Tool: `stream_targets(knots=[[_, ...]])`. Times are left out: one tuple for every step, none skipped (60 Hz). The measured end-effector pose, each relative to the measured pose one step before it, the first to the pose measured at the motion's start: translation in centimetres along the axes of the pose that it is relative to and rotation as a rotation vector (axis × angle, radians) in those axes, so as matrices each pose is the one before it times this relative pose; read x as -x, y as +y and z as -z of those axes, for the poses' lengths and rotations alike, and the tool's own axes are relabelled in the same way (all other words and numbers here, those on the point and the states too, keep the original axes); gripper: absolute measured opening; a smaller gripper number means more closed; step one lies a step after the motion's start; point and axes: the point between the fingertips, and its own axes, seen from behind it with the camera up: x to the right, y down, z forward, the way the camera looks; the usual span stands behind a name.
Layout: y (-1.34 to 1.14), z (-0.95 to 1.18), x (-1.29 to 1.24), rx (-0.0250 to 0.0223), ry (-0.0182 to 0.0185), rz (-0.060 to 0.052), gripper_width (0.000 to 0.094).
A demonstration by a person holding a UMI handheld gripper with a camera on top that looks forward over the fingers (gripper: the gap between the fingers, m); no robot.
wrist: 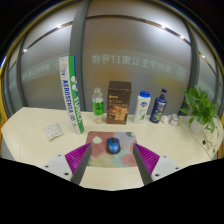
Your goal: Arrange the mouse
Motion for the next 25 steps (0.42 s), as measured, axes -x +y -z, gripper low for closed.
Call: stream_targets(knots=[[0.034, 0.708, 0.058, -0.0033, 0.00572, 0.0024, 0.0854], [0.027, 0.708, 0.055, -0.00376, 0.00453, 0.0016, 0.0854], [0.02, 0.671, 0.101, -0.00465, 0.00348, 0.0, 0.0853], [0.041, 0.642, 0.087, -0.00425, 0.00345, -0.0001, 0.0854], [0.098, 0.583, 0.084, -0.00365, 0.00375, 0.0012, 0.0855], [0.068, 0.584, 0.088, -0.00281, 0.00299, 0.0016, 0.0853], [0.043, 0.586, 0.086, -0.00199, 0.00131, 0.0, 0.0853], [0.074, 0.532, 0.097, -0.00271, 0.00169, 0.0012, 0.0853], [0.046, 0.468, 0.098, -0.00251, 0.00201, 0.002, 0.0853], [0.075, 0.434, 0.082, -0.00193, 0.00228, 0.0031, 0.0854], [0.114, 0.388, 0.107, -0.00047, 0.00224, 0.002, 0.0853], [0.124, 0.373, 0.127, 0.00128, -0.00039, -0.0004, 0.0852], [0.138, 0.334, 0.187, 0.00152, -0.00268, -0.0037, 0.0853], [0.145, 0.315, 0.15, 0.00146, -0.00215, -0.0037, 0.0852], [0.133, 0.3, 0.097, 0.00216, -0.00004, -0.0014, 0.0853], [0.194, 0.2, 0.064, 0.00034, 0.00239, 0.0012, 0.0852], [0.069, 0.21, 0.043, 0.00208, 0.00157, 0.0019, 0.0854], [0.105, 0.217, 0.046, -0.00024, 0.00117, 0.0035, 0.0854], [0.065, 0.213, 0.043, 0.00007, 0.00051, 0.0044, 0.0853], [0.039, 0.181, 0.057, -0.00093, 0.00076, 0.0054, 0.0852], [0.01, 0.181, 0.042, -0.00084, 0.0001, 0.0058, 0.0852], [0.014, 0.168, 0.081, -0.00003, -0.0005, 0.0036, 0.0853], [0.028, 0.143, 0.104, 0.00127, -0.00073, 0.0026, 0.0851], [0.049, 0.133, 0.093, 0.00193, -0.00099, 0.0019, 0.0852], [0.036, 0.098, 0.104, 0.00055, -0.00119, 0.0, 0.0852]])
